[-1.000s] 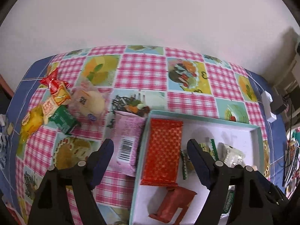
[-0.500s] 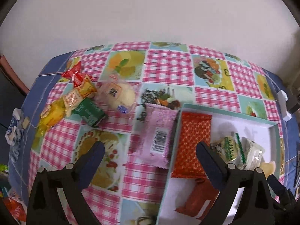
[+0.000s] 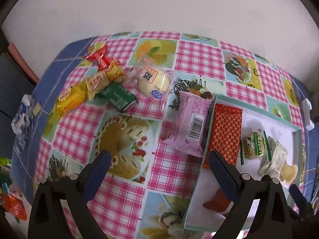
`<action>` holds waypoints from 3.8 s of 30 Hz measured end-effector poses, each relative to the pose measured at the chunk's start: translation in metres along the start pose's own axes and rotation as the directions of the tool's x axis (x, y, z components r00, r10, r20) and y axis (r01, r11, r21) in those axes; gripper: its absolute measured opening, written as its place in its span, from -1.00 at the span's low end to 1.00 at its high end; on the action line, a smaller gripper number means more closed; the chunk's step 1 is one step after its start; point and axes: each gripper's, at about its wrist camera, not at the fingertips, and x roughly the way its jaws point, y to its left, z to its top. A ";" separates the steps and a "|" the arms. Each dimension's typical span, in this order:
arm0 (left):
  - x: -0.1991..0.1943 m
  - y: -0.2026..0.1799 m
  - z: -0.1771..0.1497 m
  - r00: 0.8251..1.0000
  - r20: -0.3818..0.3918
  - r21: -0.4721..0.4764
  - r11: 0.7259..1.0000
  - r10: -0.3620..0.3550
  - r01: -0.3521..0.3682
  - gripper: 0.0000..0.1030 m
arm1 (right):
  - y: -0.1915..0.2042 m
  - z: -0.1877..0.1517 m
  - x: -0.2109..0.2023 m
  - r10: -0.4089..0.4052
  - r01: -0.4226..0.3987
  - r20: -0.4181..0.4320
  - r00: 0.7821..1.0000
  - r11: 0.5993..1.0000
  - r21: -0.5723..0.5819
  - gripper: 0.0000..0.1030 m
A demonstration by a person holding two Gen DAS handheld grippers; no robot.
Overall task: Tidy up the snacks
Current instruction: 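Move both tools back toward the remaining snack pile, then grasp the white printed bun with the right tool while the left tool grasps the yellow bread bag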
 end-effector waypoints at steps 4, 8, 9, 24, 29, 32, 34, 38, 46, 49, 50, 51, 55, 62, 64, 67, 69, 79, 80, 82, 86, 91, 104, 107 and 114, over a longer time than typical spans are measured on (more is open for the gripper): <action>0.004 0.014 -0.001 0.999 -0.022 -0.008 0.999 0.048 -0.049 0.90 | 0.014 -0.004 -0.001 0.019 -0.019 -0.014 1.000 0.999 -0.028 1.00; 0.014 0.034 0.001 0.991 -0.070 -0.031 0.993 0.114 -0.116 0.90 | 0.032 -0.010 0.000 0.049 -0.051 -0.027 0.998 0.996 -0.075 1.00; 0.016 0.042 0.001 0.988 -0.079 -0.040 0.990 0.131 -0.135 0.90 | 0.036 -0.011 0.000 0.056 -0.059 -0.030 0.998 0.995 -0.083 1.00; 0.036 0.131 0.006 0.972 -0.136 -0.187 0.959 0.189 -0.213 0.90 | 0.084 -0.026 0.003 0.117 -0.123 -0.047 0.992 0.978 -0.166 1.00; 0.043 0.149 0.007 0.970 -0.154 -0.216 0.951 0.190 -0.220 0.90 | 0.097 -0.031 0.007 0.137 -0.146 -0.061 0.989 0.971 -0.188 1.00; 0.048 0.157 0.006 0.969 -0.162 -0.229 0.948 0.186 -0.220 0.90 | 0.106 -0.034 0.007 0.141 -0.151 -0.063 0.988 0.966 -0.210 1.00; 0.050 0.161 0.007 0.969 -0.163 -0.234 0.947 0.183 -0.218 0.90 | 0.112 -0.036 0.008 0.137 -0.148 -0.060 0.989 0.962 -0.228 1.00; 0.052 0.165 0.009 0.973 -0.161 -0.246 0.948 0.167 -0.204 0.90 | 0.121 -0.036 0.011 0.146 -0.158 -0.068 0.987 0.959 -0.235 1.00; 0.056 0.160 0.021 0.979 -0.151 -0.223 0.960 0.138 -0.170 0.90 | 0.137 -0.031 0.014 0.155 -0.167 -0.068 0.986 0.955 -0.245 1.00; 0.055 0.155 0.029 0.985 -0.124 -0.197 0.970 0.123 -0.146 0.90 | 0.141 -0.030 0.017 0.153 -0.167 -0.073 0.985 0.954 -0.250 1.00; 0.054 0.155 0.032 0.986 -0.113 -0.183 0.973 0.120 -0.139 0.90 | 0.143 -0.029 0.017 0.155 -0.169 -0.076 0.985 0.953 -0.253 1.00; 0.054 0.155 0.034 0.988 -0.104 -0.174 0.976 0.116 -0.133 0.90 | 0.144 -0.028 0.018 0.157 -0.172 -0.078 0.985 0.952 -0.255 1.00; 0.054 0.164 0.043 0.993 -0.082 -0.151 0.984 0.079 -0.091 0.90 | 0.151 -0.019 0.021 0.160 -0.176 -0.080 0.984 0.950 -0.257 1.00; 0.048 0.196 0.065 0.998 -0.054 -0.102 0.994 0.037 -0.042 0.90 | 0.167 0.009 0.015 0.185 -0.195 -0.062 0.981 0.944 -0.267 1.00; 0.047 0.209 0.075 0.998 -0.057 -0.116 0.993 0.004 -0.011 0.90 | 0.172 0.021 0.013 0.195 -0.203 -0.059 0.979 0.943 -0.263 1.00; 0.049 0.223 0.088 0.997 -0.073 -0.134 0.991 -0.033 0.023 0.90 | 0.181 0.038 0.011 0.217 -0.226 -0.063 0.974 0.940 -0.255 1.00; 0.051 0.229 0.097 0.996 -0.079 -0.129 0.991 -0.047 0.036 0.90 | 0.186 0.048 0.011 0.233 -0.243 -0.069 0.970 0.938 -0.246 1.00; 0.083 0.245 0.112 0.988 -0.118 -0.185 0.980 -0.097 0.074 0.90 | 0.232 0.075 0.023 0.276 -0.299 -0.122 0.953 0.921 -0.251 1.00; 0.088 0.245 0.111 0.988 -0.125 -0.181 0.981 -0.094 0.070 0.90 | 0.236 0.076 0.026 0.280 -0.304 -0.128 0.951 0.919 -0.252 1.00; 0.096 0.242 0.109 0.985 -0.135 -0.168 0.983 -0.103 0.080 0.90 | 0.246 0.078 0.033 0.259 -0.286 -0.130 0.957 0.920 -0.269 1.00; 0.110 0.235 0.106 0.983 -0.147 -0.121 0.989 -0.107 0.089 0.90 | 0.258 0.084 0.053 0.177 -0.210 -0.127 0.976 0.921 -0.327 1.00; 0.131 0.226 0.110 0.978 -0.166 -0.104 0.988 -0.130 0.113 0.90 | 0.271 0.087 0.080 0.135 -0.186 -0.165 0.977 0.918 -0.349 1.00; 0.146 0.218 0.126 0.983 -0.141 -0.099 0.990 -0.114 0.100 0.90 | 0.285 0.083 0.116 0.103 -0.165 -0.179 0.978 0.914 -0.371 0.91; 0.148 0.216 0.129 0.985 -0.138 -0.099 0.991 -0.108 0.095 0.90 | 0.280 0.084 0.116 0.096 -0.158 -0.183 0.978 0.919 -0.361 0.68; 0.146 0.211 0.132 0.988 -0.136 -0.090 0.994 -0.069 0.057 0.56 | 0.267 0.088 0.116 0.115 -0.175 -0.188 0.976 0.921 -0.349 0.31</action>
